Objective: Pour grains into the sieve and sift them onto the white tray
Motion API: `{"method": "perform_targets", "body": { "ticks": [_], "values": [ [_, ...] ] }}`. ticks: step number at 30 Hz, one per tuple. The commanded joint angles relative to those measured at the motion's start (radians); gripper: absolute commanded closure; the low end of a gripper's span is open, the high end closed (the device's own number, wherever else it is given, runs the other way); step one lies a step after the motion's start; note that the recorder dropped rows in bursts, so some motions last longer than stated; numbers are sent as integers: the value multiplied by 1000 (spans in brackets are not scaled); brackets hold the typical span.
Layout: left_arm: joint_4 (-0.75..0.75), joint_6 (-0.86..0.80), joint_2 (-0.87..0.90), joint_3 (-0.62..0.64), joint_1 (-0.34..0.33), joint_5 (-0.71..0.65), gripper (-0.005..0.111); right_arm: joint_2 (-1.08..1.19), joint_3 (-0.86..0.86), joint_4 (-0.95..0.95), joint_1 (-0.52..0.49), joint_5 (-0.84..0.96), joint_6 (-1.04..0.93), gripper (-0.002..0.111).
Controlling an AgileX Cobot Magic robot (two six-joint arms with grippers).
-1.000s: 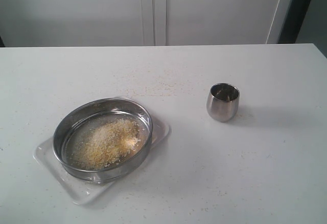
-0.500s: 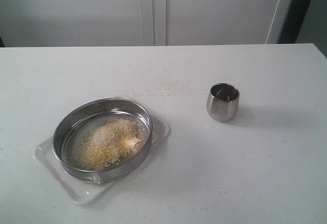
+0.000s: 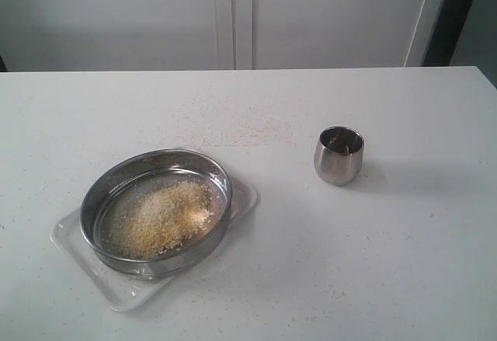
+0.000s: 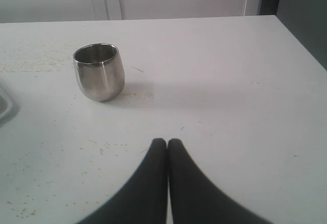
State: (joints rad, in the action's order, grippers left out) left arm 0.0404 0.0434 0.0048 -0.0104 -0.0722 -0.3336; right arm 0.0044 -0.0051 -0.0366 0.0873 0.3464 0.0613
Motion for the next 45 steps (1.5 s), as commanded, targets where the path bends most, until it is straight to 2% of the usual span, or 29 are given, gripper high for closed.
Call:
{"method": "perform_targets", "body": {
  "ticks": [1, 7, 12, 28, 33, 35, 39, 45],
  "values": [
    [1, -3, -5, 10, 5, 85, 107, -4, 5, -2, -6, -11, 4, 108],
    [1, -3, -5, 10, 5, 305, 107, -4, 5, -2, -6, -11, 4, 108],
    [1, -3, -5, 10, 5, 417, 107, -4, 5, -2, -6, -11, 4, 108],
    [1, 3, -5, 10, 5, 451, 107, -4, 5, -2, -6, -11, 4, 108],
    [10, 6, -5, 10, 5, 551, 107, -4, 5, -2, -6, -11, 4, 108],
    [22, 6, -5, -1, 5, 531, 107, -4, 5, -2, -6, -11, 4, 108],
    [20, 1, -1, -81, 5, 388, 107, -4, 5, -2, -6, -11, 4, 108],
    [18, 1, 132, -233, 5, 230, 107, -4, 5, -2, -6, -11, 4, 108]
  ]
}}
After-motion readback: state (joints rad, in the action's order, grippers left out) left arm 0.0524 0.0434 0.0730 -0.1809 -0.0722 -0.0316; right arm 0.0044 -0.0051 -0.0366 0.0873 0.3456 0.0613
